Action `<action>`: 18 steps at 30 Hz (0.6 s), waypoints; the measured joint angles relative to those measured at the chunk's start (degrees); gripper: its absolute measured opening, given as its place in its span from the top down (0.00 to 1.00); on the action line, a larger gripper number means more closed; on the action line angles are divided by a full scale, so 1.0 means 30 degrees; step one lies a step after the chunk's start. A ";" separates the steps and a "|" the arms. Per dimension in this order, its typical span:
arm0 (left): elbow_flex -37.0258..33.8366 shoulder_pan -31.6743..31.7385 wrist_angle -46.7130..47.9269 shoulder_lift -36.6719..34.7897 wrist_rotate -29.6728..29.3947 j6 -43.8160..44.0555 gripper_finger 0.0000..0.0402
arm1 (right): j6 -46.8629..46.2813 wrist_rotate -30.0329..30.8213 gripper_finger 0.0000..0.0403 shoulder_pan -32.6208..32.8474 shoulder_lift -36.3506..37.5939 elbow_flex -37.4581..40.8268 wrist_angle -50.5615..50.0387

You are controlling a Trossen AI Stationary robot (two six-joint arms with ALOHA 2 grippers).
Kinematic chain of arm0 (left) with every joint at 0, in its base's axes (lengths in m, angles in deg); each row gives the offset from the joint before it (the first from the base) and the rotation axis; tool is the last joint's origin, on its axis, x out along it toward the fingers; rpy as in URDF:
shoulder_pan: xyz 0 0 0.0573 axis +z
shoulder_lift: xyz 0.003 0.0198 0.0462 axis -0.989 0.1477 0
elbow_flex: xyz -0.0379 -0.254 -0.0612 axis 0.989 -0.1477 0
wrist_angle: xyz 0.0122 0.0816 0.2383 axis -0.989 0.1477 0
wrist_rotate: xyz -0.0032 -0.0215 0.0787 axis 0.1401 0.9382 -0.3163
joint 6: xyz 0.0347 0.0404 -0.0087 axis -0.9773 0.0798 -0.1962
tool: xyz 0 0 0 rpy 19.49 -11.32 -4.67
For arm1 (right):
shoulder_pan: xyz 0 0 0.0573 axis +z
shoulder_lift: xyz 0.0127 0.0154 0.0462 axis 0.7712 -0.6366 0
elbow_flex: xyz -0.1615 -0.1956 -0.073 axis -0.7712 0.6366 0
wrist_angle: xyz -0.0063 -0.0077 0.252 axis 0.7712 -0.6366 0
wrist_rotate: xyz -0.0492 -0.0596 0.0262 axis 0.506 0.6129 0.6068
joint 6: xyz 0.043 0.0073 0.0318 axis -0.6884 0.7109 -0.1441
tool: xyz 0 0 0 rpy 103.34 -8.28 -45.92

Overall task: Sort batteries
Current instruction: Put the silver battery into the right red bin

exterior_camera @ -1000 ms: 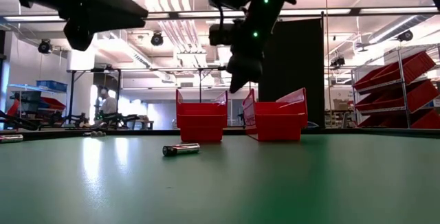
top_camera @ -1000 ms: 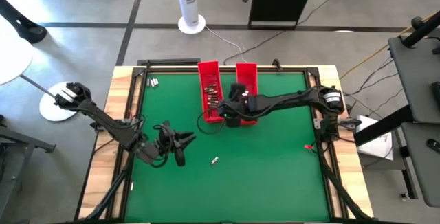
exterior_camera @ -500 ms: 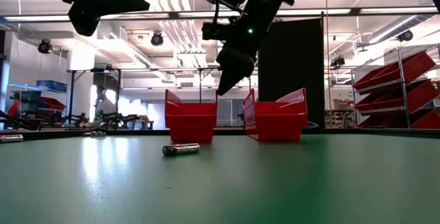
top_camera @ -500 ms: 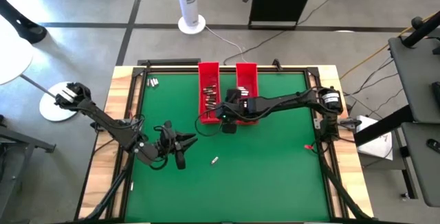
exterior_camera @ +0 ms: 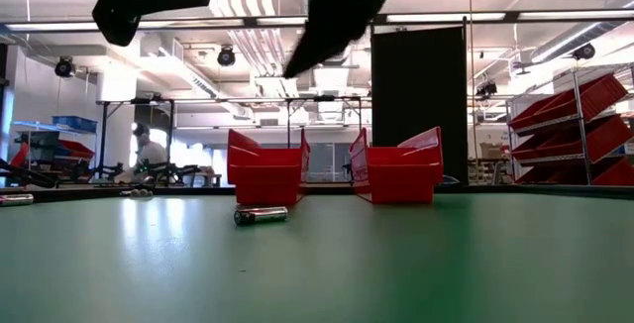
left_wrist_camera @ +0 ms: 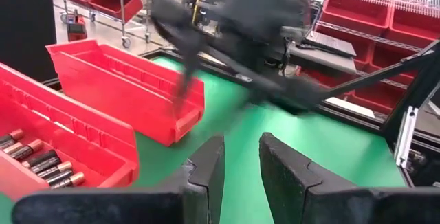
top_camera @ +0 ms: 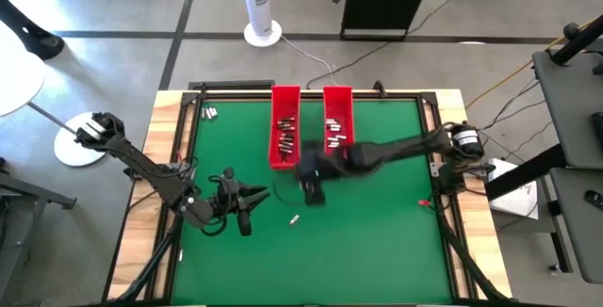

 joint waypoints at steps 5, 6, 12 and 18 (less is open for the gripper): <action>0.0000 -0.0103 -0.0067 -0.0121 0.0004 -0.0387 0.82 | -0.0265 -0.2966 0.53 0.2031 -0.0725 0.0947 0.2384; 0.0000 -0.0143 -0.0074 -0.0128 0.0000 -0.0459 0.82 | -0.0272 -0.3102 0.54 0.2276 -0.1035 0.1306 0.3085; -0.0013 -0.0458 -0.0330 -0.0137 0.0131 -0.0871 0.82 | -0.0442 -0.3965 0.56 0.3122 -0.2464 0.3953 0.9906; -0.0015 -0.1123 -0.1019 -0.0178 0.0154 -0.2536 0.82 | -0.1310 -0.6181 0.54 0.2592 -0.3355 0.6875 1.6752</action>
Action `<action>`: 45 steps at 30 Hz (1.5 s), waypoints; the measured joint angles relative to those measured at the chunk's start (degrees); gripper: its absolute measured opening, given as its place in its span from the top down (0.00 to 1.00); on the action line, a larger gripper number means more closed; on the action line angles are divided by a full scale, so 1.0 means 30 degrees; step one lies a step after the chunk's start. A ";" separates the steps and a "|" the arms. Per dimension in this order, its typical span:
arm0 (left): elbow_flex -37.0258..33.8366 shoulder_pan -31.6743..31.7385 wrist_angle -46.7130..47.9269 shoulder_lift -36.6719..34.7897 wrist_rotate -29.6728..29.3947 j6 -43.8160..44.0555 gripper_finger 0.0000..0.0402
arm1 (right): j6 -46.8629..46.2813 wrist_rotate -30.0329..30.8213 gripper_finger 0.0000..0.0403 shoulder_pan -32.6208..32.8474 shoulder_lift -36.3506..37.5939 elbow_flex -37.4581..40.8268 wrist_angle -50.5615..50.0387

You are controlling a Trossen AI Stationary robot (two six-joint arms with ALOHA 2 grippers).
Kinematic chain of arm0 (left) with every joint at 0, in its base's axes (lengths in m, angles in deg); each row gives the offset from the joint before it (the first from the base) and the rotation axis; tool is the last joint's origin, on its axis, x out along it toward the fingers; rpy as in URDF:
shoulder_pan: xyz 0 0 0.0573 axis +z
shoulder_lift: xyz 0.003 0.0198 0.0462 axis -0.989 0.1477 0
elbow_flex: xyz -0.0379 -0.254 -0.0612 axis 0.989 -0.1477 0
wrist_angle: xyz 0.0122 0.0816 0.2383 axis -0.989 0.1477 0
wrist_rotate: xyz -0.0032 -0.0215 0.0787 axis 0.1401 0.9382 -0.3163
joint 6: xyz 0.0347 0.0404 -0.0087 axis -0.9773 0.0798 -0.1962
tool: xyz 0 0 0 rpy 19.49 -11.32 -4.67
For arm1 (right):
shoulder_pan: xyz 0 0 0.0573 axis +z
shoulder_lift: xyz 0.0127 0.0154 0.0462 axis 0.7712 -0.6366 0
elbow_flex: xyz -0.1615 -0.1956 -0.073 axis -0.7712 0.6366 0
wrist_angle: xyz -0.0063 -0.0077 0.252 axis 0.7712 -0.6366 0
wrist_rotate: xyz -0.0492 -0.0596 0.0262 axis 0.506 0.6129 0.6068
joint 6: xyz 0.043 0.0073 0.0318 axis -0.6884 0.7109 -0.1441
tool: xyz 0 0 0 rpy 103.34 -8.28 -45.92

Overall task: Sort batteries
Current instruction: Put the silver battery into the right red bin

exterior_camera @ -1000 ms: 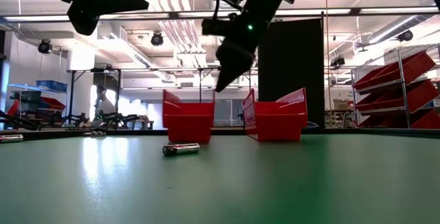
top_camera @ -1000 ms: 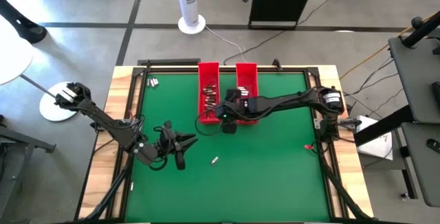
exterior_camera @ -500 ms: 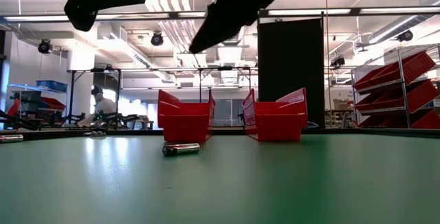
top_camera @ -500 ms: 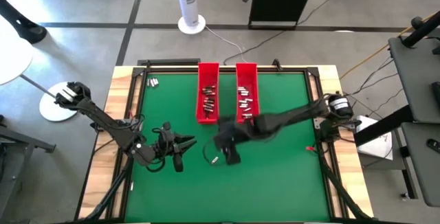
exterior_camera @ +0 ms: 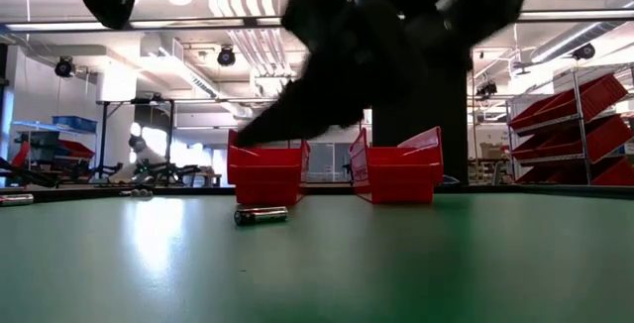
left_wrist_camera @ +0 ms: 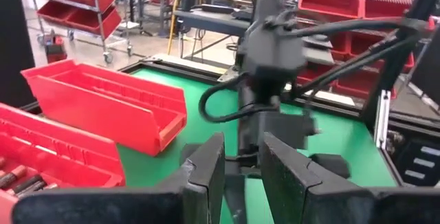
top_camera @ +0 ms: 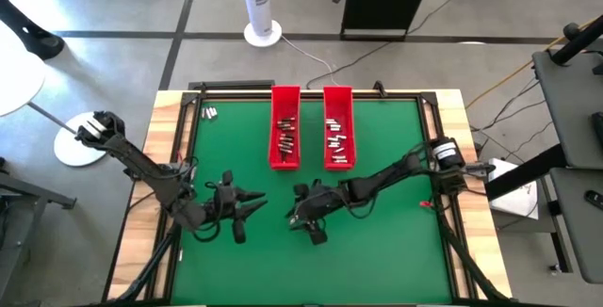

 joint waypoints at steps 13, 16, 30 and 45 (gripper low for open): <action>0.0000 0.0001 0.0038 0.0005 -0.0007 -0.0142 0.82 | 0.0282 -0.2902 0.62 -0.1538 -0.3391 0.1629 0.5387; 0.0000 0.0008 0.0052 0.0012 -0.0001 -0.0135 0.82 | 0.0665 -0.3806 0.64 -0.1780 -0.4030 0.1393 0.5906; 0.0000 0.0008 0.0058 0.0026 0.0006 -0.0135 0.82 | 0.2752 -0.4215 0.88 -0.2163 -0.4487 0.1894 0.5423; 0.0000 0.0008 0.0052 0.0026 0.0006 -0.0130 0.82 | 0.2832 -0.0968 0.93 -0.1741 -0.1040 0.1829 -0.1934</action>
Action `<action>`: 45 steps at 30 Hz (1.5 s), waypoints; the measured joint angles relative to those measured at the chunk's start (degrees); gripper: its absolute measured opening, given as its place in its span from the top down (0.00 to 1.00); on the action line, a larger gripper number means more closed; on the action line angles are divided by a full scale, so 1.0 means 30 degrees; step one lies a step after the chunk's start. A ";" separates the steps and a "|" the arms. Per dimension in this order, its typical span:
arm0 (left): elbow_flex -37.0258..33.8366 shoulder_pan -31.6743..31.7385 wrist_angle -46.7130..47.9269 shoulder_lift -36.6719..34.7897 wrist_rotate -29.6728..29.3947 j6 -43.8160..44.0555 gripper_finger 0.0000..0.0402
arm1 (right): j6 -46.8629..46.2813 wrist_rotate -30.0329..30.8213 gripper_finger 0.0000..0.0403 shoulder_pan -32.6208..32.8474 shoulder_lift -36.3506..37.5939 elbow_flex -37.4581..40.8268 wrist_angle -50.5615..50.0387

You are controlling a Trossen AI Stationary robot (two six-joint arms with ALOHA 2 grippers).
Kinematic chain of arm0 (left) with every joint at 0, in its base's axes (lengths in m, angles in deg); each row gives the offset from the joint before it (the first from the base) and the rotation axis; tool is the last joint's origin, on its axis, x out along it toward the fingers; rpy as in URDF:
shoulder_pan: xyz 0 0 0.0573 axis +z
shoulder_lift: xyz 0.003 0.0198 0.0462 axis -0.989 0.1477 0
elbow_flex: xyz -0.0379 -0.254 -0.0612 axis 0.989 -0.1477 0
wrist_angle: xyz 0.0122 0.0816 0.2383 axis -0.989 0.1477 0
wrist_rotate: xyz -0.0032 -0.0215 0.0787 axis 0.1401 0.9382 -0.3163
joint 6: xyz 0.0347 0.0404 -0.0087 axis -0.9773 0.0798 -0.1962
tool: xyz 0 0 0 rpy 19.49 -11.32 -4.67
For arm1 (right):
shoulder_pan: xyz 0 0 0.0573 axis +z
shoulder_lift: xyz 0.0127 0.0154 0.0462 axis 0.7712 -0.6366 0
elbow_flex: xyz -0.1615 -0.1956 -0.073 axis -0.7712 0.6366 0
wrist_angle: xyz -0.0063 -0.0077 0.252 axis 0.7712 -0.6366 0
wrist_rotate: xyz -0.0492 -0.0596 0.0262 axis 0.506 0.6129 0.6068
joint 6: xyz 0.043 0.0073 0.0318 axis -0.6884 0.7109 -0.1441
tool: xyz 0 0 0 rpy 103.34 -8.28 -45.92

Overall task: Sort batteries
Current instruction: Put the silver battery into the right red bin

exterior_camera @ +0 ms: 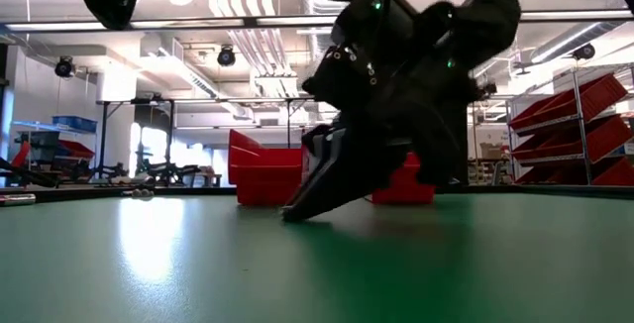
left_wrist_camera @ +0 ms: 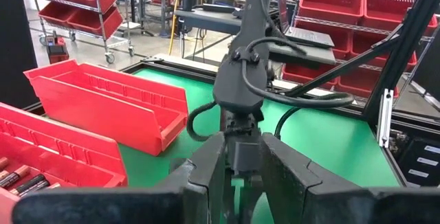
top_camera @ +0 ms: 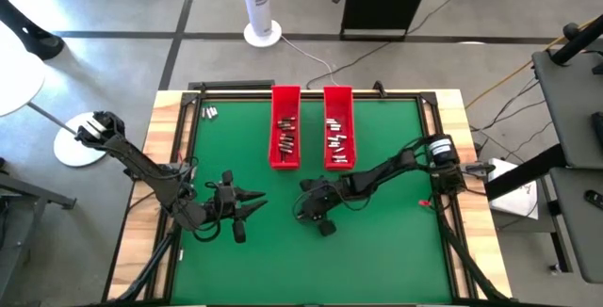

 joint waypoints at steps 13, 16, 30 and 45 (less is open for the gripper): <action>0.0000 0.0000 0.0029 0.0007 0.0007 0.0002 0.82 | -0.1292 0.2851 0.93 -0.0014 0.3212 -0.0029 -0.9358; 0.0000 0.0000 0.0036 0.0007 0.0012 0.0002 0.82 | -0.1620 0.2902 0.93 -0.0014 0.3118 -0.0022 -1.0787; 0.0000 0.0000 0.0015 0.0007 0.0014 0.0002 0.82 | -0.2340 0.3404 0.89 0.0015 0.3127 -0.0051 -1.3858; 0.0000 -0.0015 0.0180 0.0027 0.2379 0.0000 0.82 | -0.1413 0.4955 0.94 -0.0554 0.4636 -0.6568 -2.4225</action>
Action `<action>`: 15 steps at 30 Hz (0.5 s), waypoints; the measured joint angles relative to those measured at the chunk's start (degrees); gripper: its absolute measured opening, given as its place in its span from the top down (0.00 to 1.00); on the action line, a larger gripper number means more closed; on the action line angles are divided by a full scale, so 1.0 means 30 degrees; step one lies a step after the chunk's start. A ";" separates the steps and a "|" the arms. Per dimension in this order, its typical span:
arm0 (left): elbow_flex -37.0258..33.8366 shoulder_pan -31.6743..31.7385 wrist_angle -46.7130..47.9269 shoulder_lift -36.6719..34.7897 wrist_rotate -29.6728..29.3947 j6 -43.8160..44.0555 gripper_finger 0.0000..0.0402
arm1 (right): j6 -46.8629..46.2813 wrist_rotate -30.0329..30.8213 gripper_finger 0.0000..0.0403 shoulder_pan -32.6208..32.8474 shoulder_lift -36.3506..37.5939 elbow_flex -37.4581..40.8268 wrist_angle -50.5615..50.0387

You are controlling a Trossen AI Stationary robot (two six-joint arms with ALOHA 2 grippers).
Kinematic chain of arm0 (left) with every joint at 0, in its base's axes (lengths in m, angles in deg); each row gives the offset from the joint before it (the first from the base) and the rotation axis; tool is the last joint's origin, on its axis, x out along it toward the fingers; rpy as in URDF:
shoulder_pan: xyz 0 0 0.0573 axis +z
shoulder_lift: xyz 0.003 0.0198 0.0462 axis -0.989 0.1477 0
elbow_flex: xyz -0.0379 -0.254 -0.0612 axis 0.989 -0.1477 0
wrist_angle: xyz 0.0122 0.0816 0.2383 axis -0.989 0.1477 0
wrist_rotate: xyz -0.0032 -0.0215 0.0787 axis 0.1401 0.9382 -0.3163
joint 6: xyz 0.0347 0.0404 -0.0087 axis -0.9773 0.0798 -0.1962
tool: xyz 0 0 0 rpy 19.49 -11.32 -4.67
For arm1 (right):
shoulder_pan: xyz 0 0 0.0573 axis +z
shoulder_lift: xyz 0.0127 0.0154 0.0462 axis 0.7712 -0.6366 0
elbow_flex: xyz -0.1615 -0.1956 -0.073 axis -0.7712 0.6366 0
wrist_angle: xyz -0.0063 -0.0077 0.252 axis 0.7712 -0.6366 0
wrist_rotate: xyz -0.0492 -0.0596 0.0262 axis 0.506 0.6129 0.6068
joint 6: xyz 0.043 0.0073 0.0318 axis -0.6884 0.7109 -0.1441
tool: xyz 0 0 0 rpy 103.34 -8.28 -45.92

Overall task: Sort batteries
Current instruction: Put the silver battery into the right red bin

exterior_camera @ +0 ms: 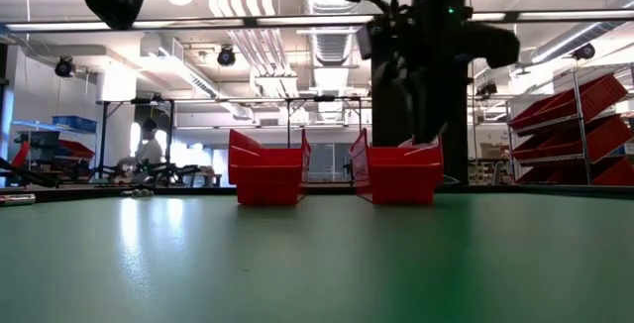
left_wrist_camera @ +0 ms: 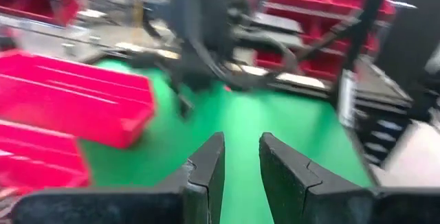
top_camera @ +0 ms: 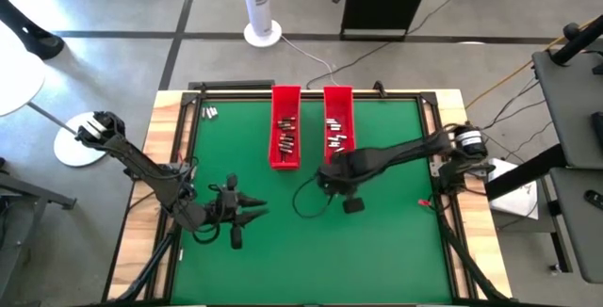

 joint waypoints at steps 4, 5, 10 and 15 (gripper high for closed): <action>0.0000 -0.0015 0.0002 0.0090 0.1147 -0.0349 0.82 | 0.0862 0.2015 0.94 -0.1051 0.0837 -0.0674 -0.0400; 0.0000 -0.0007 -0.0004 0.0122 0.1141 -0.0383 0.82 | 0.0995 0.2203 0.94 -0.1454 0.1055 -0.0720 -0.0424; 0.0000 0.0035 -0.0131 0.0449 0.0937 -0.0380 0.82 | 0.2526 0.4150 0.94 -0.3613 0.1189 -0.0662 0.0138; 0.0000 0.0036 -0.0261 0.0404 -0.0582 -0.0566 0.82 | 0.3530 0.4148 0.94 -0.5680 0.0793 -0.0551 0.1453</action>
